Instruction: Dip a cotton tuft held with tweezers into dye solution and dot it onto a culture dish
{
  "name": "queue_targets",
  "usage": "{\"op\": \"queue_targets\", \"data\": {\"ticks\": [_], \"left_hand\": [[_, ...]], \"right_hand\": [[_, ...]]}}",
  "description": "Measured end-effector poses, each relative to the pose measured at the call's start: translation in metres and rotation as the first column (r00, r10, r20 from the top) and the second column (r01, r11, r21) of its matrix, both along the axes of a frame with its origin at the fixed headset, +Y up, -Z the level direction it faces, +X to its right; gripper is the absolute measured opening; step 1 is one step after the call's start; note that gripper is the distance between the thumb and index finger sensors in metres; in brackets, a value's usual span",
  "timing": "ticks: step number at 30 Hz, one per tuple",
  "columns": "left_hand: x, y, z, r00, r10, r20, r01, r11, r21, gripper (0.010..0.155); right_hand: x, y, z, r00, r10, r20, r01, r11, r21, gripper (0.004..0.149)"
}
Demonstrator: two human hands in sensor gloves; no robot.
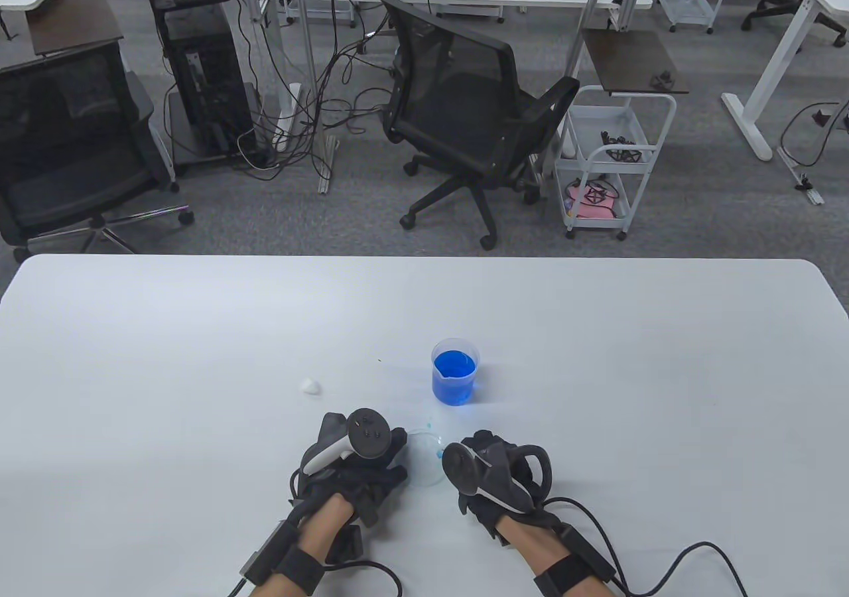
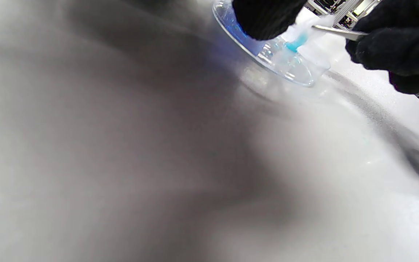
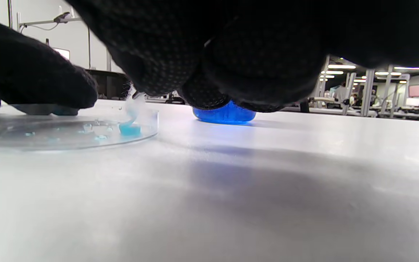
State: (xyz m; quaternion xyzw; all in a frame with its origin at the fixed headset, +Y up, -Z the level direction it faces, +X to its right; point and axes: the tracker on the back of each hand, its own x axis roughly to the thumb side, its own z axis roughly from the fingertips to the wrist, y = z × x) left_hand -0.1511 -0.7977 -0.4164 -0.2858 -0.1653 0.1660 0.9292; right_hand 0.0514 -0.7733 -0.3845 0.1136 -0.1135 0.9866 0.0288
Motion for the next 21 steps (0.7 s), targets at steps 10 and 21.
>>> {"op": "queue_targets", "data": {"ticks": [10,21], "left_hand": [[0.000,0.000,0.000,1.000,0.000,0.000,0.000,1.000,0.000,0.067],[-0.001,0.000,0.000,1.000,-0.001,-0.003,0.001,1.000,-0.001,0.067]], "right_hand": [[0.010,0.030,0.018,0.994,-0.104,-0.013,0.105,0.992,0.077,0.041],[-0.003,-0.003,0.013,0.999,0.009,-0.035,-0.010,0.999,-0.031,0.041]]}}
